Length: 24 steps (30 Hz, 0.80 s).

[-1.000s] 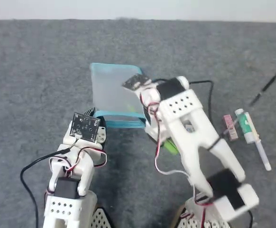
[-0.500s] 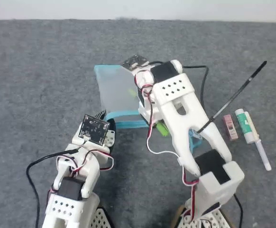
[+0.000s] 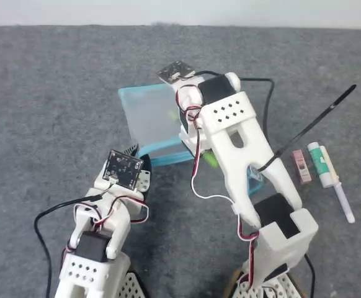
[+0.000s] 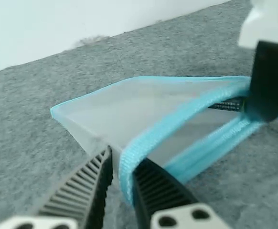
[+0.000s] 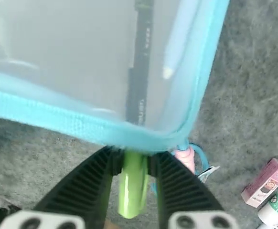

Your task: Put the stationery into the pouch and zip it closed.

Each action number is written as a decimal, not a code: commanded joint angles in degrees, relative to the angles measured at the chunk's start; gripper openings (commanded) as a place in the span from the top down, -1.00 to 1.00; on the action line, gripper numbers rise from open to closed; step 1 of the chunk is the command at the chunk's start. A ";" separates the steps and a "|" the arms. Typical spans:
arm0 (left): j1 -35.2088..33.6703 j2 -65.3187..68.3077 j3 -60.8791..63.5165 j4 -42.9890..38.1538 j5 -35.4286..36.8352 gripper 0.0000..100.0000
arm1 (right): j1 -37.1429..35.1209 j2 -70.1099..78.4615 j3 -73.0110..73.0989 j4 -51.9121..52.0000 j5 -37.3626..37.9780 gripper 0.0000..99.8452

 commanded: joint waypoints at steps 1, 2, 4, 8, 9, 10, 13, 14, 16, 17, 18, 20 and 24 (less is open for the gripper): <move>2.20 -0.62 -0.92 0.18 -0.18 0.98 | -0.31 -1.71 -3.96 2.24 -0.35 0.60; 2.20 -0.62 -0.92 0.18 -0.18 0.98 | -0.75 -1.80 -3.96 2.24 -0.35 0.60; 2.20 -0.62 -0.92 0.18 -0.18 0.98 | -1.63 -1.80 -4.13 2.15 -0.35 0.60; 2.20 -0.62 -0.92 0.18 -0.18 0.98 | -3.82 -3.21 -4.22 2.15 -0.62 0.60; 2.20 -0.62 -0.92 0.18 -0.18 0.98 | -4.09 -4.00 -4.22 2.15 -0.62 0.60; 2.20 -0.62 -0.92 0.18 -0.18 0.98 | -4.18 -5.05 -4.22 2.15 -0.62 0.60; 2.20 -0.62 -0.92 0.18 -0.18 0.98 | -3.91 -9.27 -4.22 2.15 -0.26 0.60; 2.20 -0.62 -0.92 0.18 -0.18 0.98 | -3.82 -11.03 -4.22 2.15 -0.18 0.60; 2.20 -0.62 -0.84 0.18 -0.18 0.98 | -3.12 -14.81 -4.04 2.15 -0.09 0.60; 2.20 -0.62 -0.84 0.18 -0.18 0.98 | -2.95 -16.66 -3.96 2.15 -0.09 0.60; 2.20 -0.62 -0.84 0.18 -0.18 0.98 | -2.77 -18.42 -3.87 2.15 -0.09 0.60; 2.20 -0.62 -0.84 0.18 -0.18 0.98 | -0.75 -21.41 -2.81 2.15 0.00 0.60; 0.70 -0.70 -0.84 0.09 -0.18 0.98 | 4.09 -25.10 2.11 2.24 5.36 0.60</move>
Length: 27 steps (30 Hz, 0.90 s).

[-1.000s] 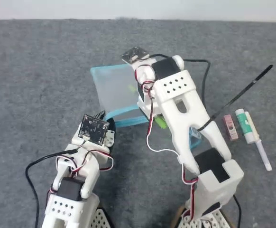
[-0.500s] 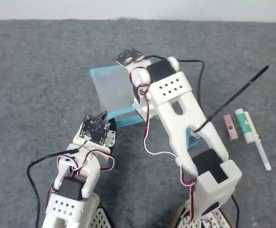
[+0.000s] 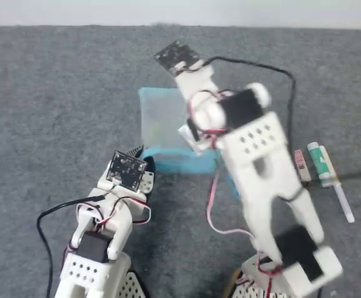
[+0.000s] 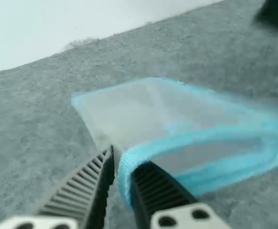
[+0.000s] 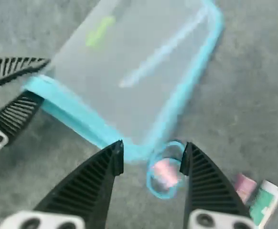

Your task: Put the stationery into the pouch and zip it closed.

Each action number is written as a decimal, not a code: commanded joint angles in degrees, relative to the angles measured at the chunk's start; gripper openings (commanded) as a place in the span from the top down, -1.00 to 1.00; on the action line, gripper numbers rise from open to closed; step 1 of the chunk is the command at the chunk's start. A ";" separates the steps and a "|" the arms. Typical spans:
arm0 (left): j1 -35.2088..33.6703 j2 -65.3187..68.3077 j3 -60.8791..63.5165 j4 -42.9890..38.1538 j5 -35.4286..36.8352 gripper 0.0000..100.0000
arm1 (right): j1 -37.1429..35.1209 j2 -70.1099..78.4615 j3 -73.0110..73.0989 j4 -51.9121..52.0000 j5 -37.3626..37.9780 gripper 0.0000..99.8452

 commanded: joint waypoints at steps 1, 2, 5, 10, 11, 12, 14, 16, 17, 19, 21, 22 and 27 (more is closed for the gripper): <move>-1.32 -0.88 -0.92 0.09 0.26 0.98 | 5.58 -5.41 3.78 2.24 5.27 0.60; -2.29 -0.88 -1.01 0.09 0.26 0.98 | 7.25 -5.41 6.15 2.24 6.59 0.60; -4.84 -0.88 -1.19 0.00 0.26 0.98 | 14.46 -5.41 13.36 2.07 9.76 0.60; -7.38 -0.97 -1.27 0.00 0.26 0.98 | 30.99 -5.32 23.21 -0.92 20.40 0.64; -7.38 -0.97 -1.27 0.00 0.26 0.98 | 34.51 -5.32 25.05 -2.42 22.07 0.66; -7.38 -0.97 -1.27 0.00 0.26 0.98 | 38.02 -5.32 27.08 -4.09 23.74 0.69; -7.38 -0.97 -1.27 0.09 0.26 0.98 | 44.18 -5.32 31.03 -7.78 27.69 0.70; -7.38 -0.97 -1.19 0.26 0.26 0.98 | 49.27 -5.32 34.81 -11.03 32.70 0.70; -7.38 -0.97 -1.10 0.26 0.26 0.98 | 51.56 -5.32 36.40 -12.53 35.34 0.70; -7.38 -0.97 -1.01 0.26 0.26 0.98 | 55.52 -5.32 38.95 -15.25 40.00 0.70; -7.38 -0.97 -1.01 0.26 0.26 0.98 | 59.03 -5.32 40.44 -18.33 43.69 0.70; -7.38 -0.97 -1.01 0.35 0.26 0.98 | 60.53 -5.23 40.97 -20.18 45.19 0.70; -7.38 -0.97 -0.92 0.35 0.26 0.98 | 64.31 0.75 41.23 -23.34 51.87 0.70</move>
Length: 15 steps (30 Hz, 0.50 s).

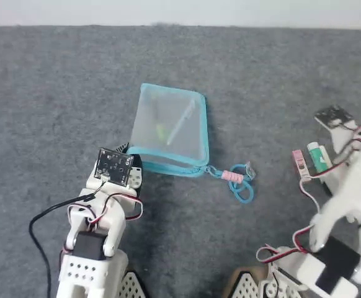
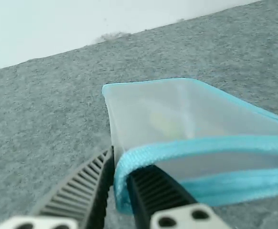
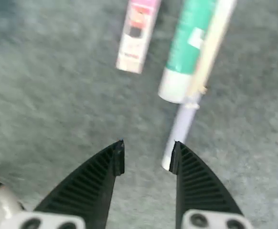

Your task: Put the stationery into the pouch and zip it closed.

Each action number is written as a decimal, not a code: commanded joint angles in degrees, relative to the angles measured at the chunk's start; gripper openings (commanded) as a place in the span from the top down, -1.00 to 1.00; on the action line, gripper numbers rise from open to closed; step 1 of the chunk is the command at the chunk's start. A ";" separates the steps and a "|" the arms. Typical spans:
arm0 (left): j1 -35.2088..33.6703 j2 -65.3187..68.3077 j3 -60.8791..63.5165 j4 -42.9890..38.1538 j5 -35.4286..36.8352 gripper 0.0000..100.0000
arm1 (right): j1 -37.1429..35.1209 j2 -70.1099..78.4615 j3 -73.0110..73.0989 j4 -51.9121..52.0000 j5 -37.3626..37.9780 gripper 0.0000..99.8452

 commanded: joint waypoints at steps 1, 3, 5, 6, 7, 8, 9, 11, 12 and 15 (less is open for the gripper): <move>-0.44 -0.79 -0.92 0.35 0.26 0.98 | 1.98 4.26 -0.53 -2.42 4.75 0.70; -0.44 -0.70 -0.92 0.35 0.26 0.98 | 2.95 7.60 -0.53 -5.05 4.92 0.70; -0.44 -0.70 -0.92 0.35 0.26 0.98 | 4.00 10.33 -0.53 -7.60 4.92 0.70; -0.44 -0.70 -0.92 0.35 0.26 0.98 | 4.44 11.38 -0.53 -8.57 5.01 0.70; -0.44 -0.62 -0.92 0.35 0.26 0.98 | 4.70 12.35 -0.53 -9.27 5.01 0.70; -0.44 -0.62 -0.92 0.35 0.26 0.98 | 5.05 13.05 -0.53 -9.89 5.01 0.70; -0.44 -0.62 -0.92 0.35 0.26 0.98 | 5.49 13.58 -0.53 -10.59 5.01 0.70; -0.44 -0.62 -0.84 0.35 0.26 0.98 | 6.29 14.73 -0.53 -12.18 5.10 0.70; -0.44 -0.62 -0.84 0.35 0.26 0.98 | 6.46 15.16 -0.53 -12.88 5.10 0.70; -0.44 -0.62 -0.84 0.35 0.26 0.98 | 6.90 16.92 -0.53 -13.49 5.10 0.70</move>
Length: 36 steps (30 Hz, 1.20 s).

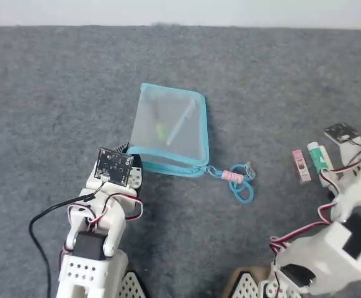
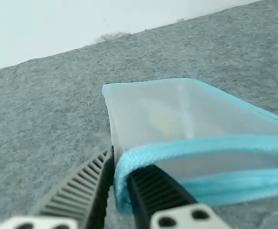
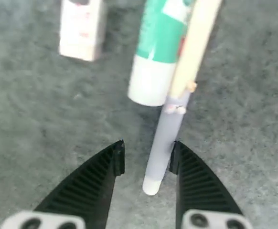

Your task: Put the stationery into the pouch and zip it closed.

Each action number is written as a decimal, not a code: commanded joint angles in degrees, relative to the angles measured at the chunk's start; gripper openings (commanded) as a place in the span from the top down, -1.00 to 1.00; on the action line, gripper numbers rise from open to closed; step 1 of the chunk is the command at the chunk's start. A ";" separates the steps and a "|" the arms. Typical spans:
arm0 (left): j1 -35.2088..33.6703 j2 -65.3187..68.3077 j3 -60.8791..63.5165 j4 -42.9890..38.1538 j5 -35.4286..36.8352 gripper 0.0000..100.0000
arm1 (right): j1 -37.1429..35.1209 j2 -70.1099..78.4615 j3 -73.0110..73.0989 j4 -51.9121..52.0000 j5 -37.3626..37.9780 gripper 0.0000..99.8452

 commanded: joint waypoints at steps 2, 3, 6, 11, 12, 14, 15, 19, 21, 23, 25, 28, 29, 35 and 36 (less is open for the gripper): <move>-0.44 -0.62 -0.84 0.35 0.26 0.98 | 0.57 1.54 -0.44 -1.10 1.93 0.71; -0.44 -0.62 -0.84 0.35 0.26 0.98 | 0.57 2.33 -0.44 -1.10 2.29 0.71; -0.44 -0.62 -0.84 0.35 0.26 0.98 | 0.66 4.26 -0.44 -1.10 2.29 0.72; -0.44 -0.88 -0.84 0.35 0.26 0.98 | 1.19 4.62 -0.44 -0.75 2.11 1.00; -0.35 -0.88 -0.84 0.35 0.26 0.98 | 1.19 4.35 -0.44 -0.48 2.11 0.99; -0.09 -0.88 -0.84 0.35 0.53 0.98 | 1.71 3.30 -0.44 0.75 2.11 0.98; 0.00 -0.79 -0.84 0.44 0.70 0.98 | 1.89 2.42 -0.44 1.63 2.11 0.99; 0.09 -0.79 -0.84 0.44 0.79 0.98 | 2.07 -3.03 -0.53 5.85 1.93 0.99; 0.09 -0.88 -0.92 0.35 0.79 0.98 | 1.80 -7.25 -0.53 8.48 1.49 0.99; 0.09 -0.88 -0.92 0.26 0.88 0.98 | 0.75 -12.26 -0.53 10.59 -2.02 0.99; 0.09 -0.88 -0.92 0.18 0.88 0.98 | -0.75 -17.89 -0.35 13.41 -5.27 0.99; 0.09 -0.88 -0.92 0.18 0.88 0.98 | -4.97 -25.98 -0.35 20.44 -7.56 0.99; 0.09 -0.88 -0.92 0.18 0.88 0.98 | -6.81 -28.70 -0.35 22.81 -8.00 0.99; 0.09 -0.88 -1.01 0.09 0.88 0.98 | -20.97 -43.82 -0.44 34.68 -13.10 0.99; 0.09 -0.88 -1.10 0.09 0.97 0.98 | -23.87 -45.76 -0.26 35.91 -14.07 0.99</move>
